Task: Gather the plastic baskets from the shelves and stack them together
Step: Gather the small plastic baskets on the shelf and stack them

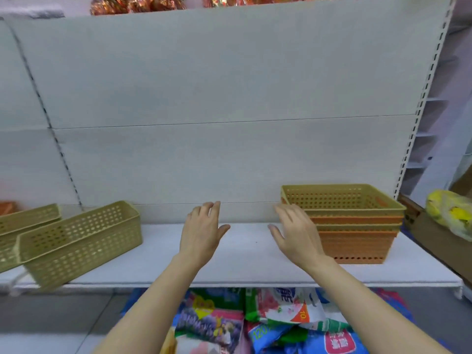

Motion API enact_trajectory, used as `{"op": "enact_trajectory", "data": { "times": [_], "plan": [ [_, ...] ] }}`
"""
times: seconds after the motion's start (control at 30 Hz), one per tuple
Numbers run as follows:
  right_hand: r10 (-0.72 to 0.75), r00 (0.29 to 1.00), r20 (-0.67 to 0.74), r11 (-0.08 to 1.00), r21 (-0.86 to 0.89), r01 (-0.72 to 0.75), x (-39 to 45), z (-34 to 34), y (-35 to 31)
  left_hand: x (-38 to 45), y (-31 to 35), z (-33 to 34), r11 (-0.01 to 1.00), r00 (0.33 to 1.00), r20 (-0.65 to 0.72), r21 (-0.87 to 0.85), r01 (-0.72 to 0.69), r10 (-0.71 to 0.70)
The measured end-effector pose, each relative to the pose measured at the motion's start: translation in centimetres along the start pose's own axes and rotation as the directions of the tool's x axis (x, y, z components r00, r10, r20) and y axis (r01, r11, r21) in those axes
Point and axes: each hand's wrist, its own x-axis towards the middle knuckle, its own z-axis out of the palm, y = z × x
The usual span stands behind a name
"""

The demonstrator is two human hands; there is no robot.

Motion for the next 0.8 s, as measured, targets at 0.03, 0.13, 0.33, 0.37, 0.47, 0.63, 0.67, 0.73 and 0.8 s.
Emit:
{"op": "enact_trajectory", "data": {
  "times": [0.03, 0.13, 0.33, 0.37, 0.47, 0.63, 0.67, 0.73, 0.8],
  "plan": [
    [-0.012, 1.0, 0.001, 1.0, 0.021, 0.012, 0.2, 0.6, -2.0, -0.7, -1.5, -0.6, 1.0, 1.0, -0.001, 0.015, 0.006, -0.006],
    [-0.047, 0.999, 0.001, 0.997, 0.064, 0.047, 0.9, 2.3, -7.4, -2.8, -6.1, -2.4, 0.998, 0.999, -0.017, 0.052, 0.034, -0.033],
    [-0.08, 0.997, 0.004, 0.984, 0.159, 0.078, 1.6, 6.4, -17.7, -7.2, -15.0, -5.4, 0.982, 0.992, -0.005, 0.145, 0.124, -0.124],
    [-0.088, 0.996, 0.012, 0.982, 0.167, 0.085, 1.7, 7.1, -19.1, -7.9, -16.5, -5.8, 0.976, 0.99, -0.001, 0.164, 0.141, -0.143],
    [-0.108, 0.994, 0.035, 0.975, 0.196, 0.099, 2.6, 9.2, -22.5, -9.4, -20.6, -6.6, 0.961, 0.981, 0.006, 0.203, 0.188, -0.193],
    [-0.136, 0.989, 0.061, 0.965, 0.235, 0.119, 5.4, 13.4, -26.0, -10.5, -26.7, -6.4, 0.925, 0.949, -0.003, 0.22, 0.308, -0.316],
    [-0.141, 0.988, 0.067, 0.963, 0.242, 0.121, 6.0, 14.4, -26.4, -10.5, -27.9, -6.2, 0.916, 0.94, -0.004, 0.223, 0.333, -0.34],
    [-0.155, 0.986, 0.065, 0.957, 0.258, 0.133, 7.5, 16.6, -27.2, -10.4, -30.2, -5.5, 0.901, 0.927, -0.012, 0.233, 0.366, -0.374],
    [-0.172, 0.984, 0.038, 0.949, 0.275, 0.155, 8.9, 18.7, -27.8, -10.0, -32.5, -4.8, 0.889, 0.92, -0.029, 0.245, 0.386, -0.392]
  ]
}}
